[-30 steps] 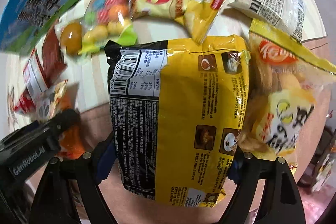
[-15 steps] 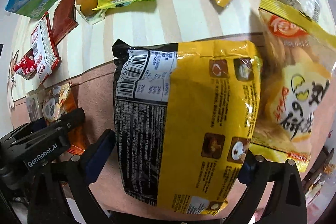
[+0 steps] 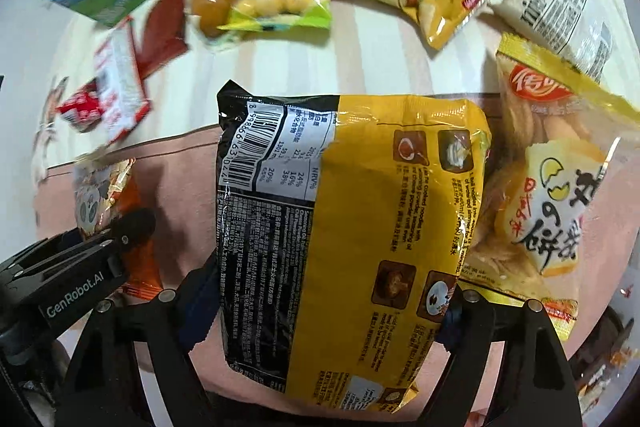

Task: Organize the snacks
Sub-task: 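Carry both bags into the cardboard box and open both tools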

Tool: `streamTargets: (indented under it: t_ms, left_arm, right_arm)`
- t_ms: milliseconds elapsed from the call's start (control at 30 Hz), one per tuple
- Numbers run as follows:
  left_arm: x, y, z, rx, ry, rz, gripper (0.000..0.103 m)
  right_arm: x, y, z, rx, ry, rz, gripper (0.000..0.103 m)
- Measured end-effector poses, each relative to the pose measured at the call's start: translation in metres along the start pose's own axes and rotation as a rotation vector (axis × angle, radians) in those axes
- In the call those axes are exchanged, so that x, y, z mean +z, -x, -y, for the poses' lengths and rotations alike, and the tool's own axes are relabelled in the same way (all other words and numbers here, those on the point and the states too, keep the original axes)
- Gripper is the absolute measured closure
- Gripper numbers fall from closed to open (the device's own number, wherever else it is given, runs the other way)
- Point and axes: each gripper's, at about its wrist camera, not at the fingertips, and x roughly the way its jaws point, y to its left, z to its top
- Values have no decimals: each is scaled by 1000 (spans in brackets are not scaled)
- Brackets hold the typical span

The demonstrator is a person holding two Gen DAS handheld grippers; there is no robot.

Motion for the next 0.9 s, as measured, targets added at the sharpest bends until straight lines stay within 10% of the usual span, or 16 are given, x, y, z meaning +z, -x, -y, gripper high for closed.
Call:
streamTargets:
  t_ms: [367,633,900]
  left_arm:
    - [25,130,-9,-130,-4,202,54]
    - [162,194,-1,-217,-55,300,54]
    - [300,161,2,-244,-39,173,54]
  right_arm:
    - [18,103,0,117,31,157,17]
    - [119,185,-18,206,41,307,17]
    - [256,173,-34,132,59,280,17]
